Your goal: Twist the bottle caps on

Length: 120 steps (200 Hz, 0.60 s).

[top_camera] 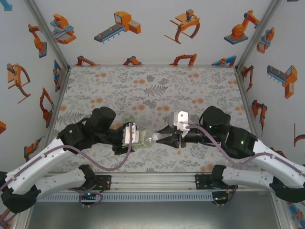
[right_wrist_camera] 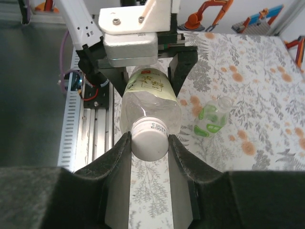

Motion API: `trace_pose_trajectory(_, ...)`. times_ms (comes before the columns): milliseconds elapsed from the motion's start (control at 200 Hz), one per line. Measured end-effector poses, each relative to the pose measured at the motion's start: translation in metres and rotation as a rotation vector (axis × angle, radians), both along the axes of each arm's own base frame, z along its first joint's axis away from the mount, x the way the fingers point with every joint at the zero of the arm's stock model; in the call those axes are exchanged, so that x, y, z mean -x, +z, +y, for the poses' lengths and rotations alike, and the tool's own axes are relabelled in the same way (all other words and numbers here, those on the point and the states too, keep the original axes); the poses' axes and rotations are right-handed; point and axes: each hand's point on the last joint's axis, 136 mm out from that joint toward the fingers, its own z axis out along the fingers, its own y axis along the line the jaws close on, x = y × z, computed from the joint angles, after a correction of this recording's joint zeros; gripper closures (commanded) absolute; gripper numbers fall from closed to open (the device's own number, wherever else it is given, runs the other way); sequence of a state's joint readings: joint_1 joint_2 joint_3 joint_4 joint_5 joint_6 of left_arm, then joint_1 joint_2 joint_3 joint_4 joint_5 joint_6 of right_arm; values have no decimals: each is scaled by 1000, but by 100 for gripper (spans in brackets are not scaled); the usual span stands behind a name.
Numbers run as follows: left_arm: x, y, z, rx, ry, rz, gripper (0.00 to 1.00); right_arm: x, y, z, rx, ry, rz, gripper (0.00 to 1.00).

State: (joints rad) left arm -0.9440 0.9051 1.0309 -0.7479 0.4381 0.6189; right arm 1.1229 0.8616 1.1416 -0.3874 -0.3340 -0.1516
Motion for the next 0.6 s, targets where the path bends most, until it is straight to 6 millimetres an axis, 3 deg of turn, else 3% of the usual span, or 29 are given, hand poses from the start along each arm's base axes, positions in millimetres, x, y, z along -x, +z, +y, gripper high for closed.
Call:
trace_pose_trajectory(80,-5,0,-2,4,15,-10,100,-10,-2,-2,-21,-84,101,100)
trace_pose_trajectory(335,-30,-6,-12,-11,91,-56,100,-63,-22,-23,-195,-547,754,100)
trace_pose_trajectory(506,-41,-11,-11,-38,136,-84,100,-80,-42,-33,-339,-721,1095,100)
trace_pose_trajectory(556,-43,-10,-11,-39,144,-91,100,-82,-43,-34,-354,-743,1127,91)
trace_pose_trajectory(601,-44,-10,-11,-38,147,-94,100,-84,-43,-35,-360,-758,1137,76)
